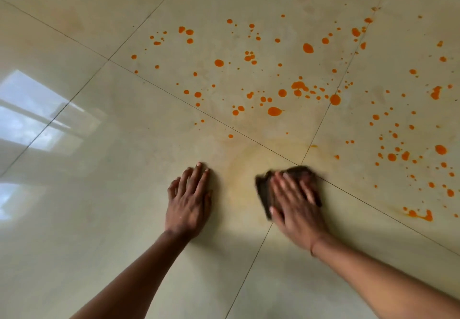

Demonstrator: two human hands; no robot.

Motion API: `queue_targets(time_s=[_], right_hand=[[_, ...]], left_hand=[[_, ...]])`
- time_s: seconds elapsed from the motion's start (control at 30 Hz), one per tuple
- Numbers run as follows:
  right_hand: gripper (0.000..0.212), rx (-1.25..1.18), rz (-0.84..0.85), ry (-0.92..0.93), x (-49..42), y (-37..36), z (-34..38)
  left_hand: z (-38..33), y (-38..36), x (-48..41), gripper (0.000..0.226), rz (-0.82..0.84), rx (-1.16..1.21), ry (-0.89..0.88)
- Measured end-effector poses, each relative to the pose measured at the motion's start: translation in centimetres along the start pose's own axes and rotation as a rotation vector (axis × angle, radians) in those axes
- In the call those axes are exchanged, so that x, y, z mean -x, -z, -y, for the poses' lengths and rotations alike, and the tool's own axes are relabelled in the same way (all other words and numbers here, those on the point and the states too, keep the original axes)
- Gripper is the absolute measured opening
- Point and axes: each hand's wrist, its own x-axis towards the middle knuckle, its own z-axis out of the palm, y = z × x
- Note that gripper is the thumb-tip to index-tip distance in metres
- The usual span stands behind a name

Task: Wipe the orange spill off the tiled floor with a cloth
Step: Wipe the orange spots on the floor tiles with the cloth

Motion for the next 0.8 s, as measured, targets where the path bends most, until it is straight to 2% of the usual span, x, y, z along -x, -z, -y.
queue_targets(time_s=[0.07,0.1,0.17,0.2,0.23,0.3,0.37,0.4,0.5,0.6,0.67,0.73,0.8], right_hand=[[0.067,-0.048,0.019,-0.211,-4.7,0.7,1.6],[0.067,-0.053,0.005,-0.161,-5.5,0.6,3.4],[0.068,-0.05,0.033,0.096,-3.2,-0.3,5.7],[0.069,-0.036,0.058,0.223,-1.3,-0.4,5.2],[0.07,-0.032,0.047,0.262,-0.9,-0.4,3.9],[0.071,-0.04,-0.004,0.155,-3.8,-0.3,2.8],[0.07,-0.078,-0.04,-0.067,-8.8,0.3,4.6],[0.07,-0.11,-0.051,-0.089,-10.1,0.2,6.1],[0.071,-0.116,-0.019,0.183,-7.1,-0.5,7.6],[0.073,-0.075,0.008,0.334,-4.6,-0.4,3.6],[0.071,-0.038,0.007,0.242,-9.2,0.1,2.4],[0.07,-0.057,-0.031,0.066,-15.3,1.1,2.9],[0.069,-0.095,-0.063,0.0,-15.8,1.3,5.0]], left_hand=[[0.1,0.0,-0.2,0.057,0.033,0.004,0.004],[0.3,0.1,-0.3,0.057,0.048,0.01,-0.002],[0.8,0.5,-0.6,0.06,0.085,0.018,-0.042],[1.1,0.8,-0.9,0.061,0.088,0.0,-0.067],[1.5,1.1,-1.2,0.063,0.082,-0.025,-0.094],[1.9,1.4,-2.0,0.066,0.055,-0.032,-0.132],[2.0,1.5,-3.2,0.069,0.006,0.009,-0.063],[1.9,1.7,-4.1,0.07,-0.026,0.037,-0.008],[2.3,2.4,-6.7,0.068,-0.076,0.066,0.12],[3.3,2.4,-7.8,0.068,-0.051,0.055,0.146],[3.1,2.3,-7.9,0.07,-0.032,0.067,0.139],[3.0,2.5,-8.0,0.074,-0.013,0.081,0.137],[3.3,3.2,-7.9,0.078,0.032,0.079,0.12]])
